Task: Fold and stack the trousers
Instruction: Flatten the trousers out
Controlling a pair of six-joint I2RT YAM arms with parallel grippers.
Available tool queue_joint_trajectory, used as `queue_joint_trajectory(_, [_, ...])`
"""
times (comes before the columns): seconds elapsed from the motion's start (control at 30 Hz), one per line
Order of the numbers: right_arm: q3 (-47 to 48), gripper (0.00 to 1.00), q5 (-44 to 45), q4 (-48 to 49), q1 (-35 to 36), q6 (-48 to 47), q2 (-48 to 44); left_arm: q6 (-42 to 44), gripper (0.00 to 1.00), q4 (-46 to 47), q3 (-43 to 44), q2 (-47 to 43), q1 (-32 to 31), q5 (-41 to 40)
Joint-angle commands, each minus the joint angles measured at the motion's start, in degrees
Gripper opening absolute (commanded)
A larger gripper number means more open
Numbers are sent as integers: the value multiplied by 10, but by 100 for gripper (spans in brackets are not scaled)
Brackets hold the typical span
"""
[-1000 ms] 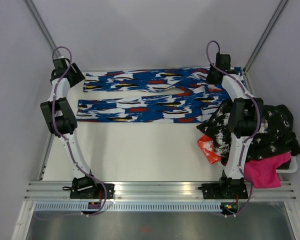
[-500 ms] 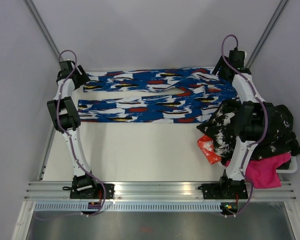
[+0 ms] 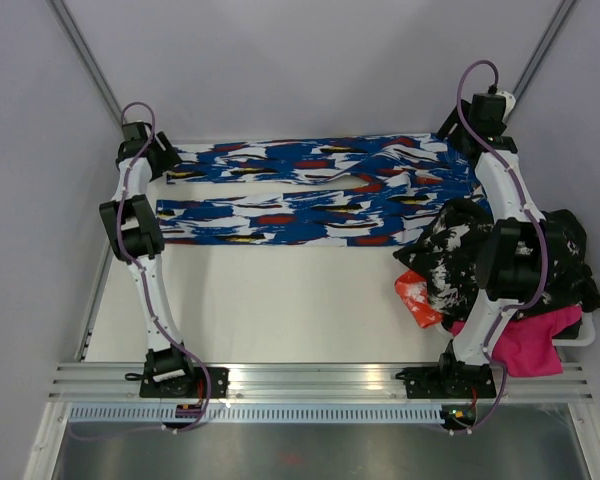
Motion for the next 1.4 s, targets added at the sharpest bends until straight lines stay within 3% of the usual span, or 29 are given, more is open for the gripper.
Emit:
queue_joint_trajectory(0.0, [-6,84,16,14,0,21,-16,-16,79,-30,46,32,5,24])
queue_joint_trajectory(0.1, [-12,84,16,16,0,24,-20,-21,64,-30,46,33,6,39])
queue_joint_trajectory(0.37, [-58,83,44,26,0,17,-53,-19,50,-30,47,35,6,48])
queue_joint_trajectory(0.47, [-67,83,50,28,0,15,-60,-22,33,-33,49,37,6,47])
queue_joint_trajectory(0.6, [-68,84,57,28,0,9,-64,-32,2,-41,48,36,9,26])
queue_joint_trajectory(0.93, [-65,84,59,20,0,7,-65,-30,2,-22,21,-6,25,-55])
queue_joint_trajectory(1.37, [-80,84,62,-3,0,2,-50,47,2,25,18,-21,46,-57])
